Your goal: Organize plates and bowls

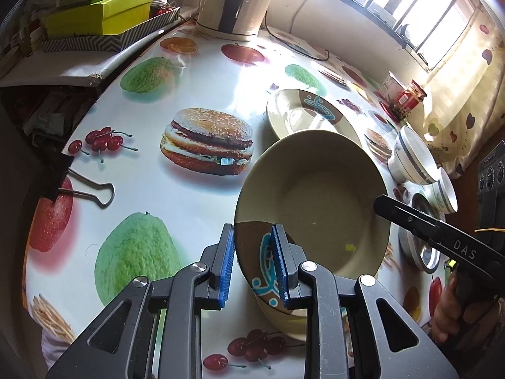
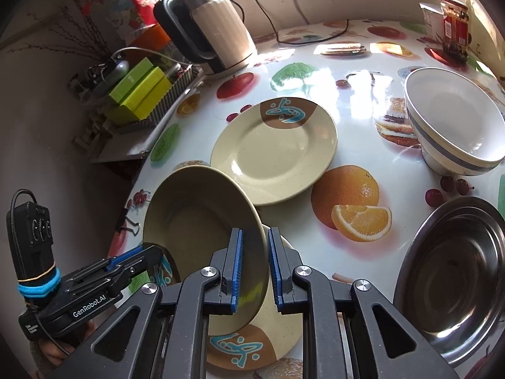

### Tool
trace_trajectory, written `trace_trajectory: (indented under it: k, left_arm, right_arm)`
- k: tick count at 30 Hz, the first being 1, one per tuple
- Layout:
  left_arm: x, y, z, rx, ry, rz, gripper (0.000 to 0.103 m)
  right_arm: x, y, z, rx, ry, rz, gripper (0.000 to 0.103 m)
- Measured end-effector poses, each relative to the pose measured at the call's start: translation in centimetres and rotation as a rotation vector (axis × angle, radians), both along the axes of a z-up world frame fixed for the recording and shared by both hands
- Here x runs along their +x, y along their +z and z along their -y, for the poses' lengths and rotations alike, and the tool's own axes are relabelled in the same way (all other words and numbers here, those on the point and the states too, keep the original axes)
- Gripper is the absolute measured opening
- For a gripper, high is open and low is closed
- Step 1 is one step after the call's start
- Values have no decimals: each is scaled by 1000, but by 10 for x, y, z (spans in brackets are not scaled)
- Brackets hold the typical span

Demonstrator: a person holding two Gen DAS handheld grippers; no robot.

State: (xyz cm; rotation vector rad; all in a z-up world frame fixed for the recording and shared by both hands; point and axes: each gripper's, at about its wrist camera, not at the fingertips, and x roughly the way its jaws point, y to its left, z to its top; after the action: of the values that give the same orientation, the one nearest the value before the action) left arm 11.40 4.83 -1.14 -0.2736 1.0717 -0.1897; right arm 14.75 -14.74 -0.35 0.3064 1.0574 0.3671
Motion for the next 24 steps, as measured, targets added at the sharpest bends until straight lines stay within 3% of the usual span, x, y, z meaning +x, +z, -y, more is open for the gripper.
trace_trajectory:
  k: [24]
  left_arm:
    - [-10, -10, 19, 45, -46, -33, 24]
  right_arm:
    - [-25, -21, 23, 14, -48, -46, 17]
